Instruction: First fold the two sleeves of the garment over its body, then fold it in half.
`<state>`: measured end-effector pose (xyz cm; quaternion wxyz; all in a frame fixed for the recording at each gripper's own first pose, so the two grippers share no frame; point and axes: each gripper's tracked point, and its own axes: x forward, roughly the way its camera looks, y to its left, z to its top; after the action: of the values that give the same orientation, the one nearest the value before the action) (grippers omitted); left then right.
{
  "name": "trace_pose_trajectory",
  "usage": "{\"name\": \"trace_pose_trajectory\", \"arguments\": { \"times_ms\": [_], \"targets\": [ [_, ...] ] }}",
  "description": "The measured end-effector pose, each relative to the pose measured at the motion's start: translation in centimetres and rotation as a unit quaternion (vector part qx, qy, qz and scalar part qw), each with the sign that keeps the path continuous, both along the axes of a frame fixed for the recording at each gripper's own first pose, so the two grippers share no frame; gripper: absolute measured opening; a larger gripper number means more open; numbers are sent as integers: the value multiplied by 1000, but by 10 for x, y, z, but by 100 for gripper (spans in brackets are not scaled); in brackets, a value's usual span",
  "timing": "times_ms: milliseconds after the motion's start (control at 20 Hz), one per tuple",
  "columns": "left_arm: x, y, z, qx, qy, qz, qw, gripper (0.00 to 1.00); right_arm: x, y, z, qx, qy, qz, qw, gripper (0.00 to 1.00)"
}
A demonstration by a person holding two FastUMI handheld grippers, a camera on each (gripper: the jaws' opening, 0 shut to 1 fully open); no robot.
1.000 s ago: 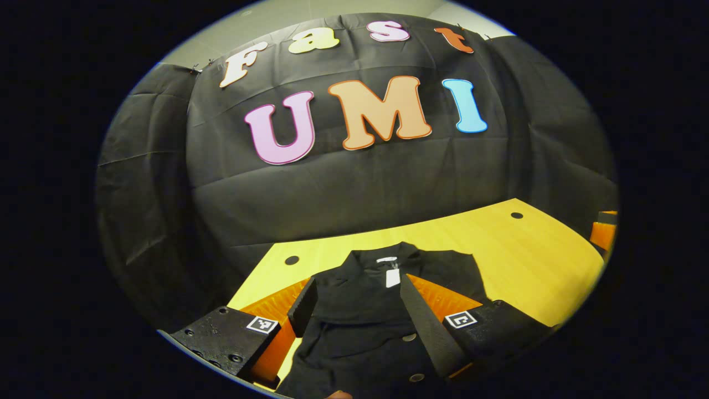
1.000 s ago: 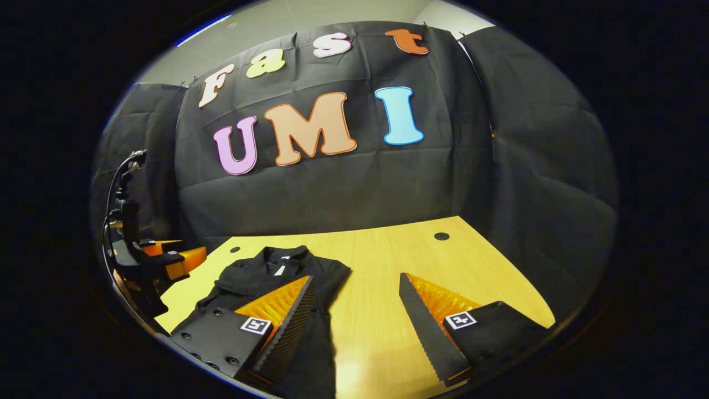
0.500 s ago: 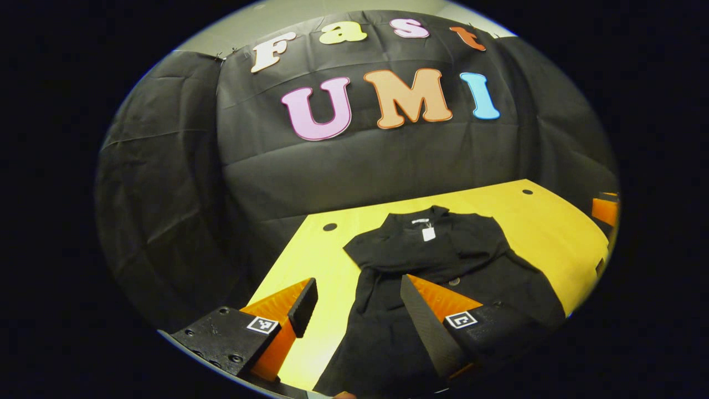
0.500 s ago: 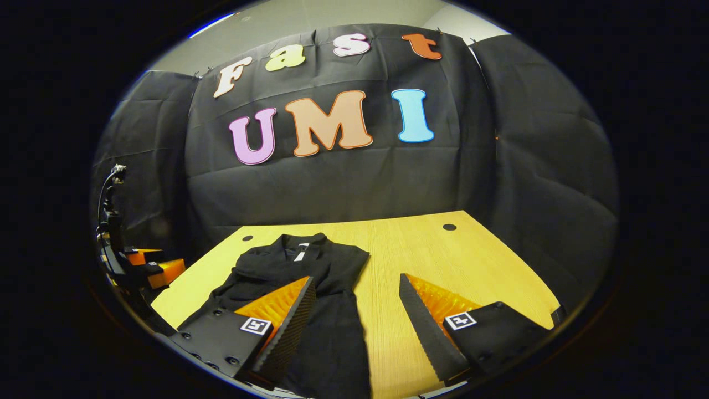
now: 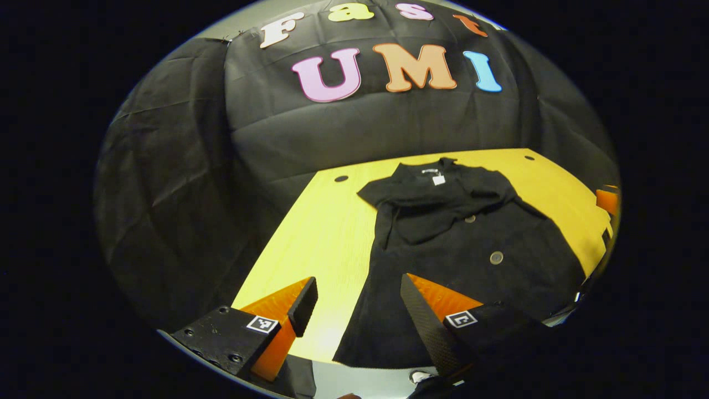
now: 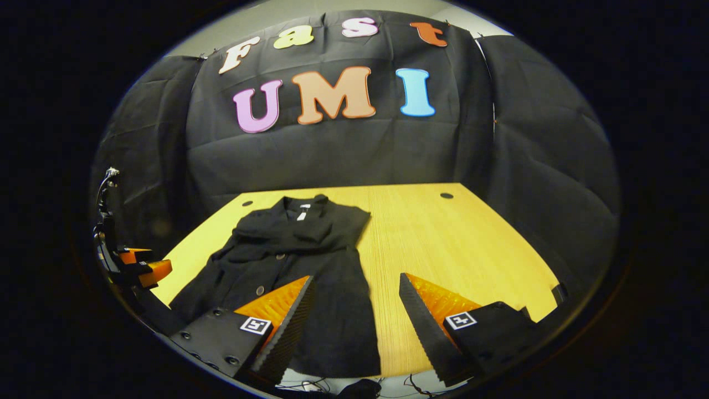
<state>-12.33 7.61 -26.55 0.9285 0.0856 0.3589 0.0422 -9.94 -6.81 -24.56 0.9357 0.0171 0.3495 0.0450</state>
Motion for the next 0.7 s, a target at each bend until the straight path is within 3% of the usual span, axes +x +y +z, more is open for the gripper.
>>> {"name": "trace_pose_trajectory", "arguments": {
  "times_ms": [250, 300, 350, 400, 550, 700],
  "targets": [
    [-34, 14, -32, -2, 42, 13, 999, 94, -29, -1, -42, -27, 54, 10, 998, 98],
    [-39, 16, -39, -3, 49, 14, 999, 94, -27, 0, -53, -31, 67, 10, 997, 94],
    [-46, 16, -46, -3, 57, 13, 998, 94, -32, -1, -60, -34, 82, 10, 996, 98],
    [-51, 16, -51, -1, 64, 12, 998, 94, -37, -2, -69, -38, 94, 8, 995, 94],
    [-70, 22, -70, -1, 89, 13, 996, 94, -48, -4, -91, -49, 124, 5, 991, 99],
    [-74, 22, -75, -8, 88, 13, 996, 95, -56, 1, -106, -60, 148, 15, 987, 95]
  ]
}}
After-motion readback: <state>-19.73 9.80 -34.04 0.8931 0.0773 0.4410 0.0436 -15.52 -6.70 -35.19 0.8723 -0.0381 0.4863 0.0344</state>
